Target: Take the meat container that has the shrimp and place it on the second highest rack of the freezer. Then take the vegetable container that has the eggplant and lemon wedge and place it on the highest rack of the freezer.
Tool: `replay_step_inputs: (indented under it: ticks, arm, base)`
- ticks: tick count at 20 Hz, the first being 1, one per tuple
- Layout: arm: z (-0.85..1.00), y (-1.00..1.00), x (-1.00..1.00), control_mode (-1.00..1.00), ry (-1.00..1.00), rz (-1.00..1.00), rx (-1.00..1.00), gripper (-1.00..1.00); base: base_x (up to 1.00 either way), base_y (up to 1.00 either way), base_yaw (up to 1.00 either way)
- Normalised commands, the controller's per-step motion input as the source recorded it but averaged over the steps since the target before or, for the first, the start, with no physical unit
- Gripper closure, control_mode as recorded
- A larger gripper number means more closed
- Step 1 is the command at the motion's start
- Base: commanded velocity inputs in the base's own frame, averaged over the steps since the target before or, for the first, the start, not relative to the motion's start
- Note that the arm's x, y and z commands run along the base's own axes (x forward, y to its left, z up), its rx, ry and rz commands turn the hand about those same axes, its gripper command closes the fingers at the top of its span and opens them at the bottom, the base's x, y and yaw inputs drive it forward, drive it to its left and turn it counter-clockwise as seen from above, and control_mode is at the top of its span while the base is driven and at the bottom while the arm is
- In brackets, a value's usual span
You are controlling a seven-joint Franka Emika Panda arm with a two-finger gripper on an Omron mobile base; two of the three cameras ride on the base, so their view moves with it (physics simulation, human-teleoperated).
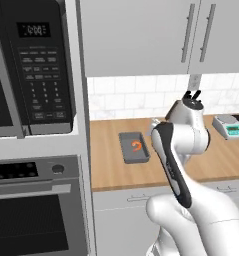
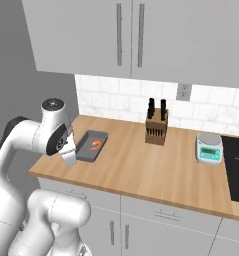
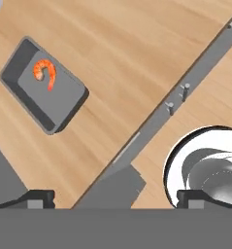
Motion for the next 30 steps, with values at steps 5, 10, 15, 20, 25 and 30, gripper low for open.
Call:
replay_step_inputs:
  ticks: [5,10,15,20,25,30]
  arm:
    - [-0.37,0.02,0.75,-1.0,0.0,-0.2,0.0,-1.0]
    - [-0.38,0.0,0.61,-1.0,0.09,-0.15,0.01,-1.0]
    - [-0.34,0.0,0.4,-1.0,0.07,-0.05,0.05,-1.0]
    - [-0.39,0.0,0.31,-1.0,0.02,0.0,0.08,-1.0]
    - [-0.41,0.0,0.28,-1.0,0.03,0.0,0.04,-1.0]
    - [-0.28,0.0,0.38,-1.0,0.1,0.0,0.0,-1.0]
  base:
    - [0.0,0.0,0.0]
    - [0.0,0.0,0.0]
    - [0.0,0.0,0.0]
    - [0.0,0.0,0.0]
    - [0.0,0.0,0.0]
    - [0.0,0.0,0.0]
